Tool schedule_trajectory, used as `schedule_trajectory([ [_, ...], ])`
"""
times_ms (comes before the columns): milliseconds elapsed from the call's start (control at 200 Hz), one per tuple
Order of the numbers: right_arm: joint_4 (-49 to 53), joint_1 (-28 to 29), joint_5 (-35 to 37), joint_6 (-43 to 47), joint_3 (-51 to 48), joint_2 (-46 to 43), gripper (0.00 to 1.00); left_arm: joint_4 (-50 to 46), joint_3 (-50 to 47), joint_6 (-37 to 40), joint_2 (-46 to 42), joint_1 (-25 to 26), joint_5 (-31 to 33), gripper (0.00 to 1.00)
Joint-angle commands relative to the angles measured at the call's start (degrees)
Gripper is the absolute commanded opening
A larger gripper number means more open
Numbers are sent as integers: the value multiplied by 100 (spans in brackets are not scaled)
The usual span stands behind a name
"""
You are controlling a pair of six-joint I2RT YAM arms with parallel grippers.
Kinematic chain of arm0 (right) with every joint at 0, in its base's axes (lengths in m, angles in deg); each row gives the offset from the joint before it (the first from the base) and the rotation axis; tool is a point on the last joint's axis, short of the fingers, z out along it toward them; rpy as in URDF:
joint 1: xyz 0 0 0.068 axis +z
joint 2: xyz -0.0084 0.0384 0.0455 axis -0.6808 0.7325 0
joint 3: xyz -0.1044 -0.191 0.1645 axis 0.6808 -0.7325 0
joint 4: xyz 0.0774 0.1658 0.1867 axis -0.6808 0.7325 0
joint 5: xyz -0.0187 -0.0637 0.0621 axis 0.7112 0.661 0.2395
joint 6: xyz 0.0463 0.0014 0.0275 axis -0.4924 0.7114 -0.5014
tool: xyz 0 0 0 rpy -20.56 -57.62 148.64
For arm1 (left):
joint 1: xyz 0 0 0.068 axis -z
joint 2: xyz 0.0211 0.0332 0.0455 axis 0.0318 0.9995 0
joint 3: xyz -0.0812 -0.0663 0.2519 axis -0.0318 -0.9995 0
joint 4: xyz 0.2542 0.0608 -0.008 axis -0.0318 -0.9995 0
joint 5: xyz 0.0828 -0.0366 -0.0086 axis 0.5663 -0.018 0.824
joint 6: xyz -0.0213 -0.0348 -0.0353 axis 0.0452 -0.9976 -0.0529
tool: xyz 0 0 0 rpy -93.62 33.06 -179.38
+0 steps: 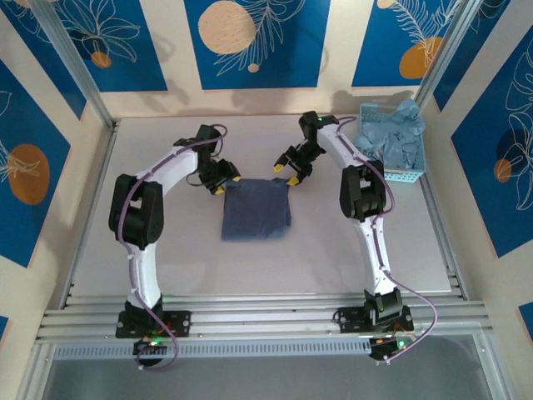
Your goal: Fold and stack the t-shirts
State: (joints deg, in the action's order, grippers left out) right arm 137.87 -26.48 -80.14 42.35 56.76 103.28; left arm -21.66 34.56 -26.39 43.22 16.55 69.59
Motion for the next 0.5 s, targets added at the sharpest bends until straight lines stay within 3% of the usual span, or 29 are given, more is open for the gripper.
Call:
schedule_trajectory([
  [0,19,124,596,306,-308,-955,56,-305,-88,55,-962,-13,584,59],
  [135,-654,355,671,380,-1960,-2079,51,48,-1423,-694,-1991,201,209,57],
  [265,-1559,582,574,58,-3840,-3377,45,948,-2783,-2436,-2640,920,-431,56],
  [385,-2600,695,247,-496,-5371,-4526,48,2317,-3744,-4540,-3082,1802,-31,55],
  [490,-2863,683,215,-753,-6093,-5112,51,3187,-3921,-5837,-2824,2324,212,61],
])
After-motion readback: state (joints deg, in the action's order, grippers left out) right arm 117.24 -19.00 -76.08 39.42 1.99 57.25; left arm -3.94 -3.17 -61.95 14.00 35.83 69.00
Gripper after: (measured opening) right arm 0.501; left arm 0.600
